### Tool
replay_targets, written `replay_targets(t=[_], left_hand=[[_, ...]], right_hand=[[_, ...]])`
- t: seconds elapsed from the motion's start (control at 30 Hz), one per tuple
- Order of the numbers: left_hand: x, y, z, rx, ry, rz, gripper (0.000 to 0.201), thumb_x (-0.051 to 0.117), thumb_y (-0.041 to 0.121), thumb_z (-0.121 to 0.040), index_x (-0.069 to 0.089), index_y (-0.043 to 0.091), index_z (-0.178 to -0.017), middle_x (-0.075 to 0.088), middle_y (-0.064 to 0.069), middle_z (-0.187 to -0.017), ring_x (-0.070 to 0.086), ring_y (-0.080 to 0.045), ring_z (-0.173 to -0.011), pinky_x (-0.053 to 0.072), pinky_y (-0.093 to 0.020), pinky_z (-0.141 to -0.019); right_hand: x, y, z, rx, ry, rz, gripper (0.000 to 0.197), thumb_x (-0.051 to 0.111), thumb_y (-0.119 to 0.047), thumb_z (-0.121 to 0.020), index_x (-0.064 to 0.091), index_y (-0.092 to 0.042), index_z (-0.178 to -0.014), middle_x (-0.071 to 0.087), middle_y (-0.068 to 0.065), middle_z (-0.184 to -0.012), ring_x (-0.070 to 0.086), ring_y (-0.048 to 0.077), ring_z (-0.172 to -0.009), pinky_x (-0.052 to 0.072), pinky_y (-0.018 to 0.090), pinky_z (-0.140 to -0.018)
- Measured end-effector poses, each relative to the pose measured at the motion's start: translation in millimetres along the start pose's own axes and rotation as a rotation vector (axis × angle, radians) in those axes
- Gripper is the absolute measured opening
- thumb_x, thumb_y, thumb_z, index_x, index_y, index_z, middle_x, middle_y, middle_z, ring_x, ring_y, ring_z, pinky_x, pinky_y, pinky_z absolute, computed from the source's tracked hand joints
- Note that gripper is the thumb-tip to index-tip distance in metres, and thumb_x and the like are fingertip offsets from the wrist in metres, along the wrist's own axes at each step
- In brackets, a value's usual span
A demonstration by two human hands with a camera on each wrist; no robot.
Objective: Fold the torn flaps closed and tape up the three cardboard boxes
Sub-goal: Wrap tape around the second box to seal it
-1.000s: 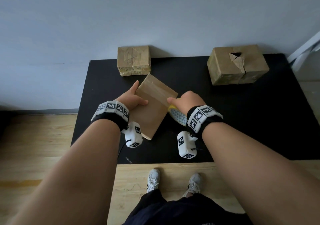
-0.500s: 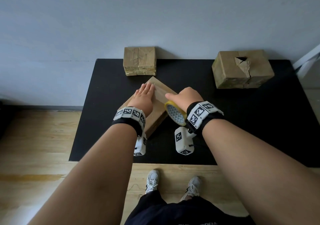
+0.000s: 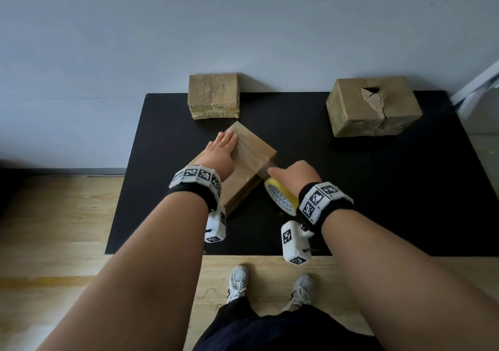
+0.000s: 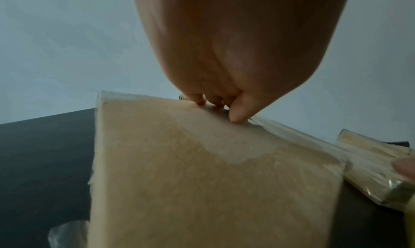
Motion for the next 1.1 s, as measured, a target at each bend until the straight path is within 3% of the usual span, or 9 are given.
replay_targets(t=[0.17, 0.27, 0.37, 0.53, 0.6, 0.7, 0.87, 1.0, 1.1], left_hand=[[0.9, -2.4, -0.5, 0.015, -0.007, 0.005, 0.083, 0.036, -0.008, -0.087, -0.001, 0.022, -0.155, -0.011, 0.005, -0.162, -0.015, -0.014, -0.148, -0.006, -0.035, -0.119], [0.8, -1.7, 2.2, 0.022, 0.010, 0.005, 0.082, 0.034, -0.008, -0.087, -0.002, 0.021, -0.155, -0.011, 0.005, -0.162, -0.014, -0.013, -0.148, -0.006, -0.034, -0.120], [2.8, 0.6, 7.0, 0.023, 0.033, -0.008, 0.083, 0.034, -0.008, -0.086, -0.002, 0.021, -0.156, -0.012, 0.005, -0.162, -0.014, -0.013, -0.148, -0.006, -0.034, -0.121], [14.0, 6.5, 27.1, 0.083, 0.216, -0.064, 0.081, 0.031, -0.006, -0.089, -0.005, 0.023, -0.155, -0.013, 0.008, -0.162, -0.016, -0.009, -0.147, -0.007, -0.027, -0.120], [19.6, 13.1, 32.4, 0.135, 0.212, -0.115, 0.071, 0.031, 0.006, -0.097, -0.005, 0.023, -0.155, -0.013, 0.008, -0.162, -0.016, -0.009, -0.147, -0.007, -0.029, -0.120], [31.0, 21.3, 31.6, 0.174, 0.172, -0.162, 0.057, 0.017, 0.041, -0.105, -0.004, 0.024, -0.155, -0.010, 0.009, -0.162, -0.015, -0.008, -0.147, -0.009, -0.029, -0.119], [43.0, 21.4, 26.2, 0.151, 0.145, -0.215, 0.060, 0.011, 0.050, -0.103, -0.007, 0.026, -0.155, -0.014, 0.010, -0.161, -0.018, -0.006, -0.146, -0.012, -0.032, -0.119], [40.0, 22.5, 27.2, 0.158, 0.128, -0.271, 0.082, 0.033, 0.060, -0.095, -0.011, 0.025, -0.155, -0.017, 0.007, -0.161, -0.019, -0.011, -0.147, -0.010, -0.038, -0.121], [35.1, 17.7, 29.7, 0.134, 0.163, -0.316, 0.102, 0.053, 0.064, -0.081, -0.012, 0.033, -0.153, -0.020, 0.002, -0.161, -0.022, -0.020, -0.147, -0.011, -0.046, -0.119]], right_hand=[[6.0, 0.6, -1.9, 0.036, 0.008, 0.036, 0.061, 0.060, -0.053, -0.088, 0.054, -0.009, -0.129, 0.059, 0.007, -0.095, 0.059, 0.023, -0.082, 0.048, 0.035, -0.069], [10.7, 2.4, -5.7, 0.039, 0.006, 0.035, 0.062, 0.059, -0.054, -0.088, 0.055, -0.008, -0.129, 0.059, 0.007, -0.096, 0.058, 0.024, -0.084, 0.048, 0.034, -0.071], [15.0, 1.2, -7.8, 0.023, 0.007, 0.036, 0.054, 0.058, -0.053, -0.086, 0.060, -0.007, -0.114, 0.062, 0.007, -0.090, 0.061, 0.025, -0.081, 0.049, 0.033, -0.069], [19.0, -6.4, -10.3, 0.000, 0.007, 0.064, 0.041, 0.055, -0.052, -0.085, 0.057, -0.011, -0.080, 0.060, 0.006, -0.076, 0.059, 0.023, -0.068, 0.043, 0.031, -0.061], [20.0, -9.1, -11.5, -0.010, 0.006, 0.077, 0.043, 0.055, -0.054, -0.085, 0.059, -0.011, -0.084, 0.061, 0.006, -0.077, 0.059, 0.024, -0.068, 0.044, 0.032, -0.062], [20.6, -10.1, -12.9, -0.004, -0.009, 0.091, 0.046, 0.055, -0.058, -0.085, 0.057, -0.012, -0.086, 0.058, 0.005, -0.075, 0.057, 0.022, -0.066, 0.044, 0.032, -0.064], [18.2, -9.2, -14.4, -0.008, 0.016, 0.116, 0.046, 0.054, -0.059, -0.086, 0.056, -0.013, -0.089, 0.052, 0.003, -0.070, 0.052, 0.020, -0.063, 0.042, 0.032, -0.065], [14.7, -10.6, -8.1, -0.002, 0.009, 0.157, 0.043, 0.053, -0.057, -0.088, 0.051, -0.014, -0.090, 0.045, 0.003, -0.069, 0.052, 0.024, -0.073, 0.041, 0.033, -0.068], [11.7, -8.2, -6.5, -0.003, 0.004, 0.176, 0.044, 0.051, -0.056, -0.089, 0.053, -0.013, -0.091, 0.045, 0.004, -0.070, 0.049, 0.021, -0.064, 0.041, 0.032, -0.068]])
Point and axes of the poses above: each hand's wrist, its own z-axis away from the middle knuckle, its own x-axis out of the palm, y = z × x, the point moved 4 cm from there along -z, towards the middle knuckle
